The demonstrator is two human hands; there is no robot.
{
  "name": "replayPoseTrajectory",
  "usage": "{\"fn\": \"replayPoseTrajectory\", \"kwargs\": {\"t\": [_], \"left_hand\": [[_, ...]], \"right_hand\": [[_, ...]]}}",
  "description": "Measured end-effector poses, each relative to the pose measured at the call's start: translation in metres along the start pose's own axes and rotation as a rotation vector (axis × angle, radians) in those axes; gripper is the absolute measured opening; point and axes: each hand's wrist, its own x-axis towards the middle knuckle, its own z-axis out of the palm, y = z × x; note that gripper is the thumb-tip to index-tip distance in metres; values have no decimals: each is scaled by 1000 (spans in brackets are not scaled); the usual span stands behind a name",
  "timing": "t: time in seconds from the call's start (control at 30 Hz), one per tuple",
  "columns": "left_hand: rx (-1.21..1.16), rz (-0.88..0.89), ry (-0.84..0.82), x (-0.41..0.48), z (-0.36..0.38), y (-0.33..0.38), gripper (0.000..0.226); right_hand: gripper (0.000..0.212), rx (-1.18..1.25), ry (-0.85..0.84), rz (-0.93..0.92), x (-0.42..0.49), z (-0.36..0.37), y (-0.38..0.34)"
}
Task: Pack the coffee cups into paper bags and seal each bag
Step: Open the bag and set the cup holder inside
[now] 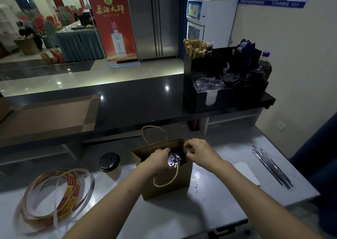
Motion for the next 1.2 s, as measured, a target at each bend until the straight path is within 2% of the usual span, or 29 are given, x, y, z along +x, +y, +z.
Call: {"fn": "replayPoseTrajectory", "kwargs": {"t": [0.2, 0.53, 1.2], "left_hand": [[2, 35, -19, 2, -3, 2, 43], [-44, 88, 18, 5, -7, 13, 62], [-1, 150, -56, 8, 1, 23, 31]], "right_hand": [[23, 21, 1, 12, -1, 0, 1], [26, 60, 21, 13, -2, 1, 2], [25, 45, 12, 45, -3, -5, 5]]}}
